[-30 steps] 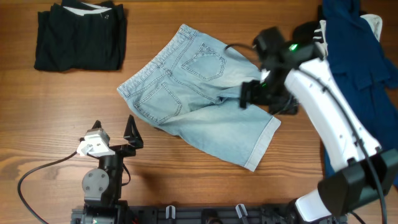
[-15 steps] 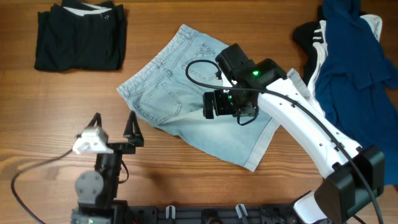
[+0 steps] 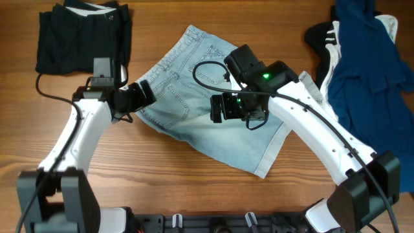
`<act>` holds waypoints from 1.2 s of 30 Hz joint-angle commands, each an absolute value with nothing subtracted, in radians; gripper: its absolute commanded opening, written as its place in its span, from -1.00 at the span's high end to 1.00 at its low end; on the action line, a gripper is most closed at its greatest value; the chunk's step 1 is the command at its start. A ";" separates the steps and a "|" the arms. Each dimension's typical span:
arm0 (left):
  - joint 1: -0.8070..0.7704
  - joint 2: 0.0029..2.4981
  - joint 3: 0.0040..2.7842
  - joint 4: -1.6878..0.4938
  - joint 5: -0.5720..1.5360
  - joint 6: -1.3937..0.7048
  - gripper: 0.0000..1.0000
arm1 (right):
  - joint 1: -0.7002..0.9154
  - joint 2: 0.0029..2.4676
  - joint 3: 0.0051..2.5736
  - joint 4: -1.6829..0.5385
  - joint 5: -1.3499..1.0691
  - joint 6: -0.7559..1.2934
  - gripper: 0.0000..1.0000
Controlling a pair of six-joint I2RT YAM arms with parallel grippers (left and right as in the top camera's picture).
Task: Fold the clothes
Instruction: 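Reach both grippers to the shorts, left to waistband, right to leg hem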
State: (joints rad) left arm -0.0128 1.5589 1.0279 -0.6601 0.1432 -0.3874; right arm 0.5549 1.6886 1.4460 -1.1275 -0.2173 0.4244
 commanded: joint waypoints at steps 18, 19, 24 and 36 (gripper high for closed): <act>0.050 1.834 1.032 -0.536 0.084 -0.536 0.88 | 0.553 1.696 1.446 -1.217 -0.272 0.422 -0.99; 0.072 1.834 1.032 -0.528 0.084 -0.536 0.92 | 0.553 1.696 1.446 -1.221 -0.279 0.422 -0.99; 0.259 1.834 1.032 -0.540 0.085 -0.619 0.92 | 0.553 1.696 1.446 -1.221 -0.284 0.422 -1.00; 0.622 1.834 1.032 -0.648 0.217 -0.614 0.92 | 0.661 1.697 1.231 -1.279 -0.492 0.394 -0.94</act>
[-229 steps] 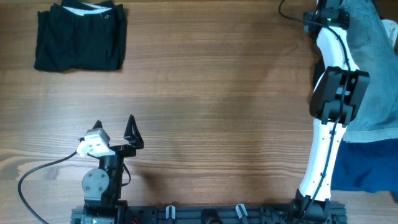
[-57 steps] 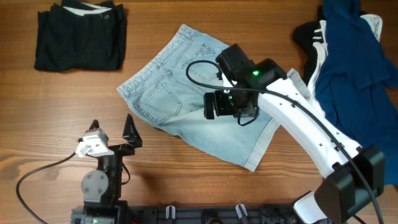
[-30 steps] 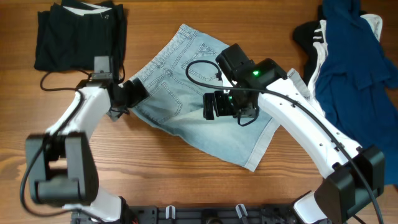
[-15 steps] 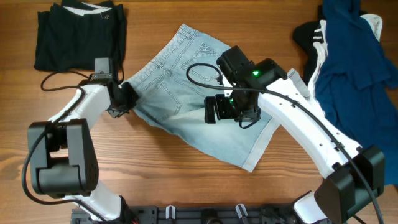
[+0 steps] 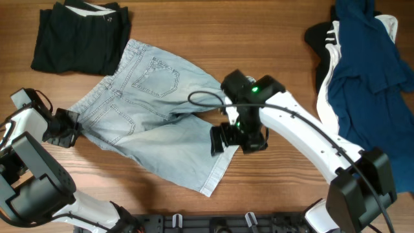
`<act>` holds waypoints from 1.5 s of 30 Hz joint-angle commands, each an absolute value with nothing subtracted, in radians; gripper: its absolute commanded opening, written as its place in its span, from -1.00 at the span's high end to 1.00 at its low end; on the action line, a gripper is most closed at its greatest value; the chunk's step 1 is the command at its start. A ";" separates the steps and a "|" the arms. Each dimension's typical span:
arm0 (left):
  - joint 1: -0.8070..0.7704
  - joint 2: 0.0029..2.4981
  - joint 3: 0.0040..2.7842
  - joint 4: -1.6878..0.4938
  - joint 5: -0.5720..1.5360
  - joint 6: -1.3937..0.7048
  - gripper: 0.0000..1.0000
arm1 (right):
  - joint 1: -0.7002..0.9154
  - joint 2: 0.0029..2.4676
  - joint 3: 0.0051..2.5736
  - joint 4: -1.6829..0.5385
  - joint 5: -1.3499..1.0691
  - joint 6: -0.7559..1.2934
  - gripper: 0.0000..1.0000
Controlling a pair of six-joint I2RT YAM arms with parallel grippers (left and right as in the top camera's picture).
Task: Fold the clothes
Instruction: 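Reach both grippers to the shorts, left to waistband, right to leg hem, then grasp the waistband with the left gripper and leg hem with the right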
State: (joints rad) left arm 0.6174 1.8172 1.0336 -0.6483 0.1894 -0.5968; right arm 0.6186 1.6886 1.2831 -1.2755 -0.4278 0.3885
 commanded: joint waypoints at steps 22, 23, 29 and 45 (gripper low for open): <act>0.617 1.834 1.032 -0.667 0.286 -0.610 0.92 | 0.877 1.702 1.047 -1.021 -0.144 0.375 -0.64; 0.617 1.834 1.032 -0.671 0.315 -0.610 0.92 | 0.876 1.702 1.046 -1.010 -0.145 0.382 -0.64; 0.617 1.834 1.032 -0.664 0.368 -0.611 0.92 | 0.870 1.702 1.038 -0.945 -0.112 0.406 -0.58; 0.617 1.834 1.032 -0.670 0.375 -0.615 0.92 | 0.870 1.702 0.859 -0.767 -0.263 0.667 -0.69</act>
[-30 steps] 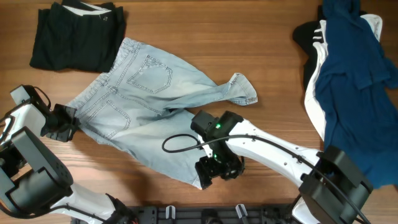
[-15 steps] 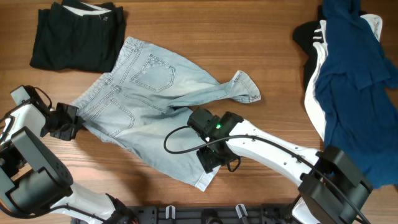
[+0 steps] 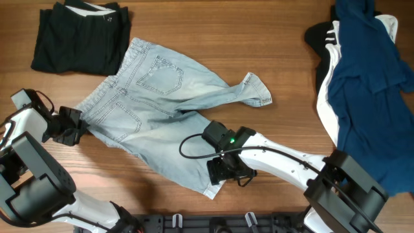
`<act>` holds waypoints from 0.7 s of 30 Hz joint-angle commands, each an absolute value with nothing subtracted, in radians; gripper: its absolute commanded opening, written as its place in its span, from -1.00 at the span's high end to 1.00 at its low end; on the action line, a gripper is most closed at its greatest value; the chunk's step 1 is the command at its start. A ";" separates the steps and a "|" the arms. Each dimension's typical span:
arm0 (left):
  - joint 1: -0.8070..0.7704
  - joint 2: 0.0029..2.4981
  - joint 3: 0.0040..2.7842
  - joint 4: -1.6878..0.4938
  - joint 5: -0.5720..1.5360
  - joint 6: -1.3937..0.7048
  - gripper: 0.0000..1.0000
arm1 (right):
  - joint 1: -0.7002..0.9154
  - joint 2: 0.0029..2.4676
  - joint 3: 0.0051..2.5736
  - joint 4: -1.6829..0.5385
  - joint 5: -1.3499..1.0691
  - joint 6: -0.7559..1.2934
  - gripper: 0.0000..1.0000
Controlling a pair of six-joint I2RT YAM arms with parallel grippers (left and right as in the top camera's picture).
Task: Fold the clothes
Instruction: 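Grasp the waistband with the left gripper and leg hem with the right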
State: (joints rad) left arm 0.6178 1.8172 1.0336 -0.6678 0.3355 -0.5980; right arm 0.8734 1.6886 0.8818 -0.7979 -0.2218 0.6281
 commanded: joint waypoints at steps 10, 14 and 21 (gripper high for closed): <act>0.617 1.834 1.032 -0.670 0.378 -0.615 0.92 | 0.870 1.705 0.849 -0.759 -0.213 0.740 0.36; 0.617 1.834 1.032 -0.671 0.378 -0.614 0.92 | 0.870 1.705 0.849 -0.764 -0.198 0.739 0.81; 0.617 1.827 1.032 -0.678 0.449 -0.606 0.92 | 0.869 1.697 0.872 -0.817 -0.143 0.818 0.91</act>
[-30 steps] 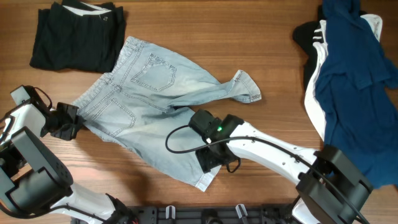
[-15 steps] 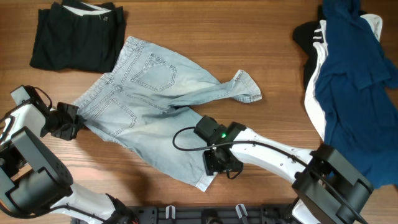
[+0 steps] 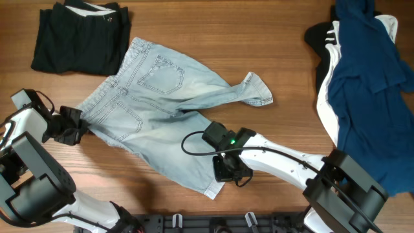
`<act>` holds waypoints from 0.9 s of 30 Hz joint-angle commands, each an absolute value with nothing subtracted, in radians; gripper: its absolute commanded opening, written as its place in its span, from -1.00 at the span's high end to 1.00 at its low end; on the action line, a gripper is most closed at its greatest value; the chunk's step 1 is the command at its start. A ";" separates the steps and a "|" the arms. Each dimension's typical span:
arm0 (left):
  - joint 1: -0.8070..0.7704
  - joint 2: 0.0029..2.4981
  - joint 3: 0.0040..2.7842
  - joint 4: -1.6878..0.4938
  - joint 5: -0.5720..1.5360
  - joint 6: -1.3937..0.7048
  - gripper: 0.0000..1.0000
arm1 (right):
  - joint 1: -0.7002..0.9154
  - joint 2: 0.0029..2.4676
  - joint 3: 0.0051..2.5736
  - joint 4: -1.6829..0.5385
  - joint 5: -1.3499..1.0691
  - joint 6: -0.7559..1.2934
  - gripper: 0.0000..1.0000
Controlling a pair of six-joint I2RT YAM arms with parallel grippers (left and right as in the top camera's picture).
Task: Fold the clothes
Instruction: 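Grasp the waistband with the left gripper and leg hem with the right, then lift and stretch the shorts between both grippers, then lay them flat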
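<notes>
Light blue denim shorts point(image 3: 155, 116) lie spread on the wooden table, back pockets up, one leg stretched right to a cuff point(image 3: 256, 90), the other leg running down to a hem near the front edge. My left gripper point(image 3: 79, 126) is shut on the waistband corner at the far left. Low over the lower leg's hem sits my right gripper point(image 3: 222, 175); its fingers are hidden under the wrist, so their state cannot be told.
A folded black garment point(image 3: 77, 39) lies at the back left. A heap of dark blue, black and white clothes point(image 3: 362, 77) fills the right side. Bare wood point(image 3: 272, 39) shows behind the shorts and between them and the heap.
My right gripper has shifted slightly right and down along the lower hem. The hem corner sits a touch further right. The left gripper and the remaining denim have not moved.
First both grippers were on the shorts near the table's middle, left at the waistband, right on a leg. Then the shorts lay dragged left, my left gripper at the far left edge. Later the right leg lay stretched right and my right gripper sat at the lower hem, where it stays.
</notes>
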State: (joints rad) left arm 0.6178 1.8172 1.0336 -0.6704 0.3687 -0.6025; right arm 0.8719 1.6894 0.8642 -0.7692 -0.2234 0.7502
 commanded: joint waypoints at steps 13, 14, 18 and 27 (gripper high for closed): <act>0.406 1.268 1.032 -0.830 0.279 -0.619 0.92 | 0.755 1.376 1.114 -1.008 0.136 0.894 0.92; 0.390 1.216 1.032 -0.852 0.259 -0.620 0.92 | 0.755 1.354 1.133 -1.013 0.154 0.894 0.91; 0.360 1.076 1.032 -0.945 0.233 -0.638 0.92 | 0.755 1.298 1.211 -1.045 0.194 0.901 0.91; 0.350 0.791 1.032 -0.944 0.013 -0.715 0.92 | 0.755 1.213 1.312 -1.109 0.442 0.920 0.92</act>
